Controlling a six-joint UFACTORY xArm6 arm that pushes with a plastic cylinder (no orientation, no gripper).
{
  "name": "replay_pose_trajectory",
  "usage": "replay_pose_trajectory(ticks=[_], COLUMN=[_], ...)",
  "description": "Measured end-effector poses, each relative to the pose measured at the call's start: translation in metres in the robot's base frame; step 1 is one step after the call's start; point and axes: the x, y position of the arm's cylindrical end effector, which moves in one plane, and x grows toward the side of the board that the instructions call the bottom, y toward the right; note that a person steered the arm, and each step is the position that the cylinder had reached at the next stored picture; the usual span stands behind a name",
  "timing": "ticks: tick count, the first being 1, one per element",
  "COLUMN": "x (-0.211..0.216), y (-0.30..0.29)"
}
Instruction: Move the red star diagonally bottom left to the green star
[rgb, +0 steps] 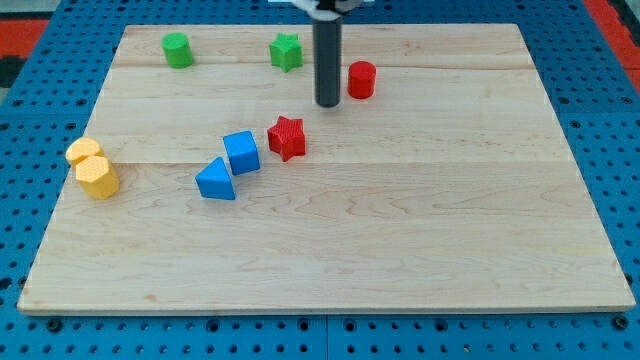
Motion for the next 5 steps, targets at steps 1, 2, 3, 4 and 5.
replay_pose_trajectory(ticks=[1, 2, 3, 4, 5], x=[-0.034, -0.062, -0.012, 0.039, 0.066], y=[0.040, 0.067, 0.057, 0.062, 0.008])
